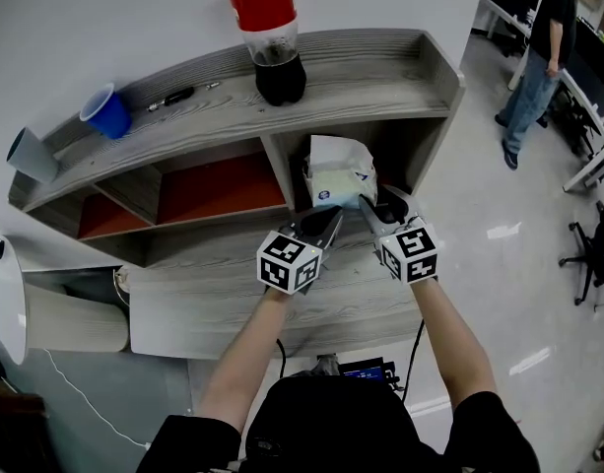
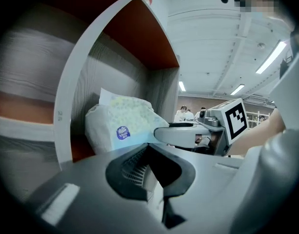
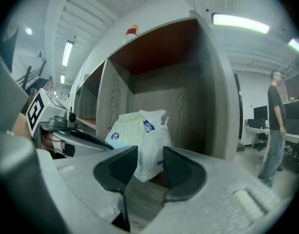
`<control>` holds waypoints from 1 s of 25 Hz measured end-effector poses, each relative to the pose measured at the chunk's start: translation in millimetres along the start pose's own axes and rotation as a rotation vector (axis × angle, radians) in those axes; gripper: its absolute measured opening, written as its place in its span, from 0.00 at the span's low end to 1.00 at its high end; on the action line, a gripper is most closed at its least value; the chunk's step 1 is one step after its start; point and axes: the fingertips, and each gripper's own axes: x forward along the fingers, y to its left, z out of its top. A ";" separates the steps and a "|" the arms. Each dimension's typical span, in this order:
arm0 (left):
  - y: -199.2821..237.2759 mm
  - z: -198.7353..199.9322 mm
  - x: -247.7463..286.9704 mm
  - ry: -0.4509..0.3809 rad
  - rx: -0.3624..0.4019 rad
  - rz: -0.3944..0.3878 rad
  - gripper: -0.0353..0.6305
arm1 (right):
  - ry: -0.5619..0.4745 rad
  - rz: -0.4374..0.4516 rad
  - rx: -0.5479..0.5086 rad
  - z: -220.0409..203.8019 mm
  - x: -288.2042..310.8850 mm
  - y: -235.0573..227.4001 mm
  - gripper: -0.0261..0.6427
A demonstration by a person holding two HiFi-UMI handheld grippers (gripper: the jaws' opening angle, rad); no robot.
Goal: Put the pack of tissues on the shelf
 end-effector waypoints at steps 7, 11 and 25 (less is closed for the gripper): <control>3.9 0.6 7.6 0.004 -0.023 0.021 0.04 | -0.037 -0.054 0.036 7.9 -11.9 -4.7 0.27; 5.5 1.8 7.5 0.000 -0.024 0.021 0.04 | -0.130 -0.002 -0.027 21.2 -30.2 8.1 0.13; 6.0 3.8 11.6 0.000 -0.026 0.017 0.04 | -0.039 -0.064 -0.089 9.0 -12.6 -4.2 0.05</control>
